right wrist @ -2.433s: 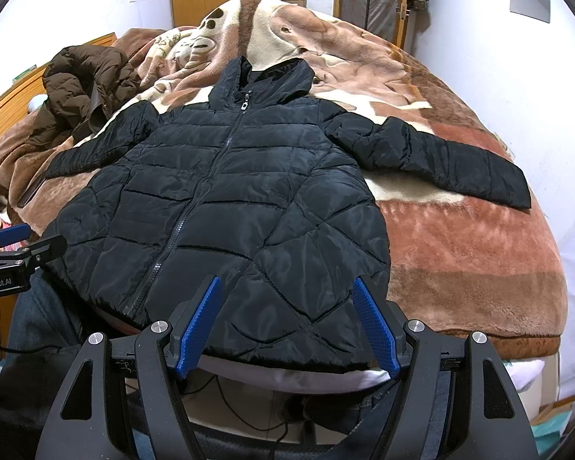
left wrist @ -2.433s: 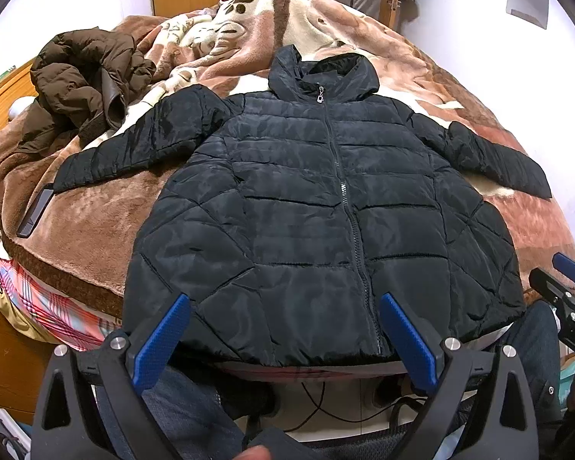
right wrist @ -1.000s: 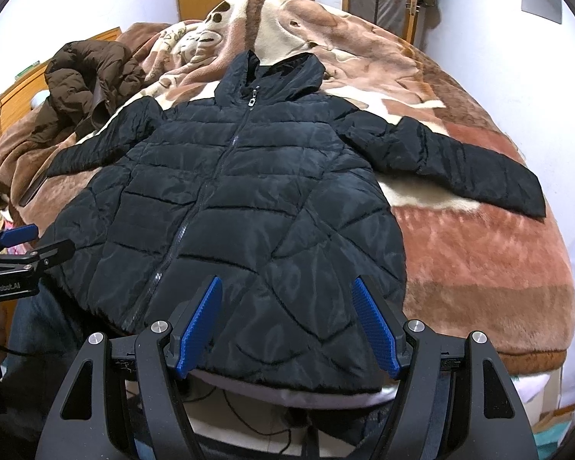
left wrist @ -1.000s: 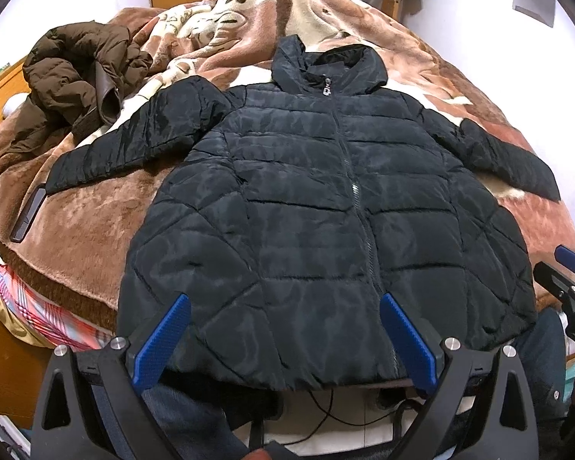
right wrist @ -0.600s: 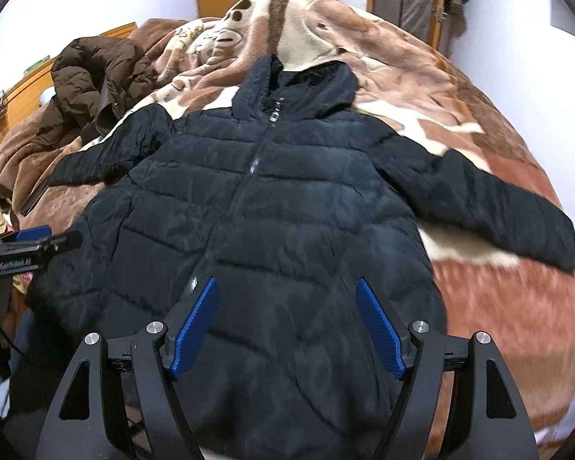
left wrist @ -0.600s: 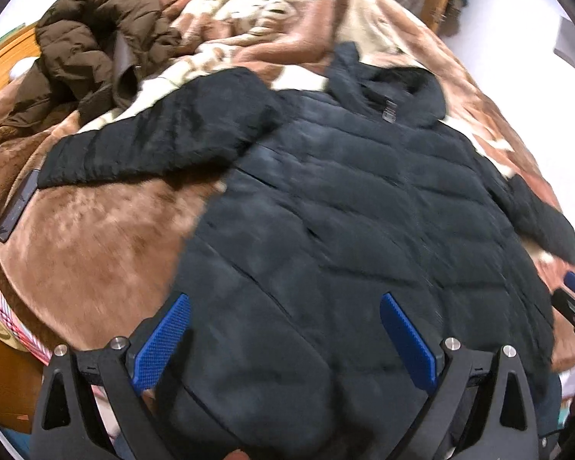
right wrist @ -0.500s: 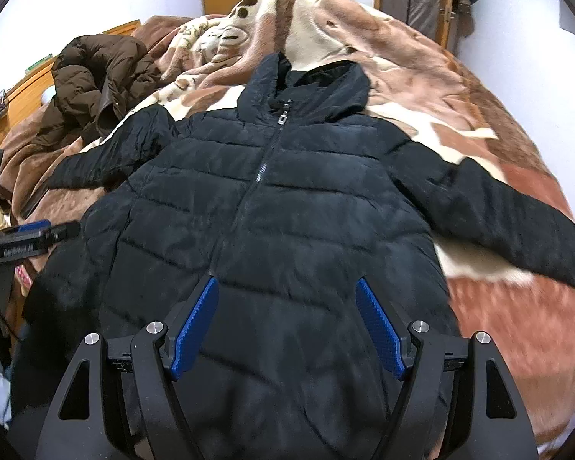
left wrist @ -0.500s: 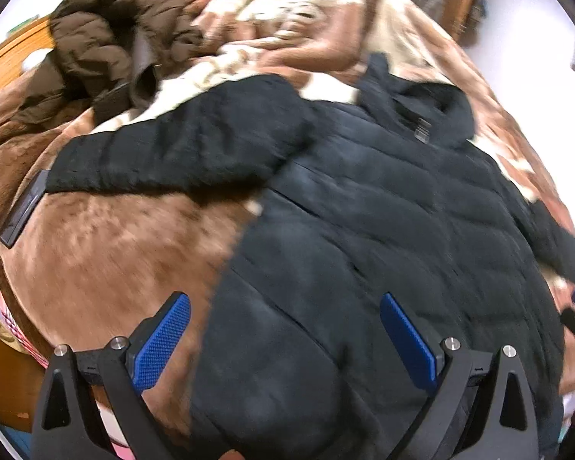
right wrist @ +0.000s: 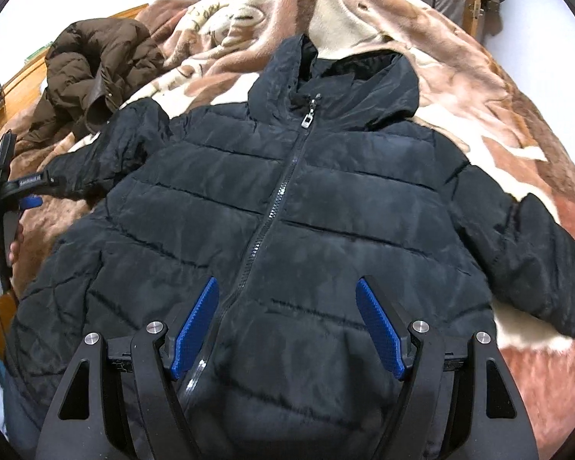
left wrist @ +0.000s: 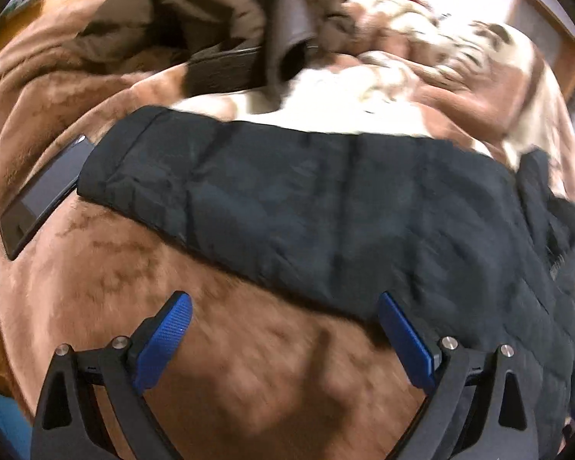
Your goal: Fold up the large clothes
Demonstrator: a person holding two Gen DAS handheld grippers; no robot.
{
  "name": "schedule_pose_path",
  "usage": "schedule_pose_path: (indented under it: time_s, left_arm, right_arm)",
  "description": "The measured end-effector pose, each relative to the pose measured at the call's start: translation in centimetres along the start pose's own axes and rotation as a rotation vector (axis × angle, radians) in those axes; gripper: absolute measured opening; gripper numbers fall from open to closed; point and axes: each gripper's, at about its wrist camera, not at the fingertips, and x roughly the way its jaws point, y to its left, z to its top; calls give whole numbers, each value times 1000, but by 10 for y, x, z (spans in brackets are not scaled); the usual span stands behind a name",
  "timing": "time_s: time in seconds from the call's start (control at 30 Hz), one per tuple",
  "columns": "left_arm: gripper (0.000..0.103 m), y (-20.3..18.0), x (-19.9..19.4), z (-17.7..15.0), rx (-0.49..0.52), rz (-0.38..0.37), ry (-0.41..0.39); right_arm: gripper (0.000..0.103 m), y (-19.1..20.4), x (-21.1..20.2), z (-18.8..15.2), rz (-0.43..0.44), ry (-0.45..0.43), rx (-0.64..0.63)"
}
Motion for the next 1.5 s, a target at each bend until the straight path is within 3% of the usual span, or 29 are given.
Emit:
schedule_pose_path:
  time_s: [0.2,0.33,0.4,0.57,0.67,0.9,1.13,1.33,1.5]
  left_arm:
    - [98,39,44,24,-152,61,-15]
    - [98,42,59,30,-165,59,-45]
    - [87,36,61,32,-147,65,-58]
    - [26,23,49,44,-104,31,-76]
    - [18,17,26,51,-105,-4,-89]
    - [17,-28,-78,54,11,-108,-221]
    - [17,-120,-161,43,197,-265,-284]
    - [17,-207,-179,10,379,-393,-240]
    - [17,-275,-155,-31,492,-456,-139]
  right_arm:
    - [74,-5,25,-2,-21,31,-17]
    - [74,-15,39,-8,-42,63,2]
    - [74,-19,42,-11,-54,73,14]
    - [74,-25,38,-19,-79,78,20]
    - [74,-27,29,-22,-94,73,17]
    - [74,-36,-1,-32,-135,53,32]
    - [74,-57,-38,-32,-142,6,84]
    - [74,-74,-63,-37,-138,-40,116]
    - [74,-91,-73,-43,-151,-56,140]
